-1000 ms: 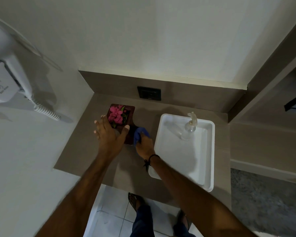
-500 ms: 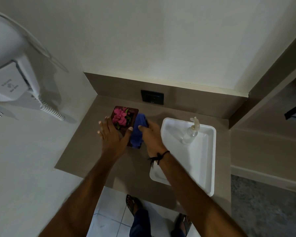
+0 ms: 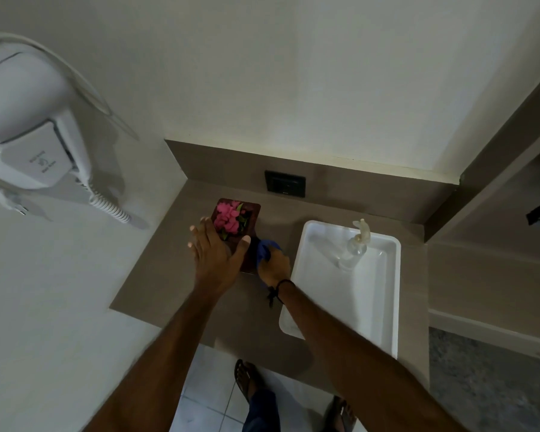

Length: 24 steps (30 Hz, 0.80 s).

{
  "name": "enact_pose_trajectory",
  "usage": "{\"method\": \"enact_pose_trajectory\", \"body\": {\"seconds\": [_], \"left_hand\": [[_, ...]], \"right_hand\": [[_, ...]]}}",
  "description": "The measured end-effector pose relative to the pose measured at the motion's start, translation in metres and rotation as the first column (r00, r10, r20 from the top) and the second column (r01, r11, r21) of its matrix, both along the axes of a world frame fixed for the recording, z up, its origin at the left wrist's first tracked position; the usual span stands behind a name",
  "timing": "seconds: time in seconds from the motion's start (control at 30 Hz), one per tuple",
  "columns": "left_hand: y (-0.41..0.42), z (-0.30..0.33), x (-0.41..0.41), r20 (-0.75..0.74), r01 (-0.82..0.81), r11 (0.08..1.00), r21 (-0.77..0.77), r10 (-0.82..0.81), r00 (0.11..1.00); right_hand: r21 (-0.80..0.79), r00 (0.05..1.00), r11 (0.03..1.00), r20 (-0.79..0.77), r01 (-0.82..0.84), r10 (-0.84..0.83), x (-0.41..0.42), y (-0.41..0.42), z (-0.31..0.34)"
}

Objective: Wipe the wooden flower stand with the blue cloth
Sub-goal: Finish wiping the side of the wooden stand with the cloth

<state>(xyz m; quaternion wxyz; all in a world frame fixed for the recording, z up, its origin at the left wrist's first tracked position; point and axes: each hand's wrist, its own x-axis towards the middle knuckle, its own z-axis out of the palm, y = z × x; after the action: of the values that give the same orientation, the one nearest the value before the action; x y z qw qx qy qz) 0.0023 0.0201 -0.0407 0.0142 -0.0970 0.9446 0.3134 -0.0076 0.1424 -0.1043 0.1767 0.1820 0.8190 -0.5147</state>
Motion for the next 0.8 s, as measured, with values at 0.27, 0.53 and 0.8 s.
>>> {"method": "enact_pose_trajectory", "body": {"seconds": [0.27,0.53,0.8], "left_hand": [[-0.001,0.004,-0.002,0.020,0.003,1.000,-0.026,-0.003,1.000],[0.035,0.036,0.029,-0.236,0.110,0.990,0.084,-0.088,0.968],[0.141,-0.009,0.054,0.197,0.040,0.882,0.469,-0.149,0.969]], "right_hand": [[-0.418,0.987,0.895,0.023,0.155,-0.160,-0.007,0.018,0.041],[-0.760,0.957,0.591,0.145,0.271,-0.252,0.039,0.102,0.089],[-0.600,0.923,0.706,0.181,0.376,-0.339,0.102,0.174,0.034]]}}
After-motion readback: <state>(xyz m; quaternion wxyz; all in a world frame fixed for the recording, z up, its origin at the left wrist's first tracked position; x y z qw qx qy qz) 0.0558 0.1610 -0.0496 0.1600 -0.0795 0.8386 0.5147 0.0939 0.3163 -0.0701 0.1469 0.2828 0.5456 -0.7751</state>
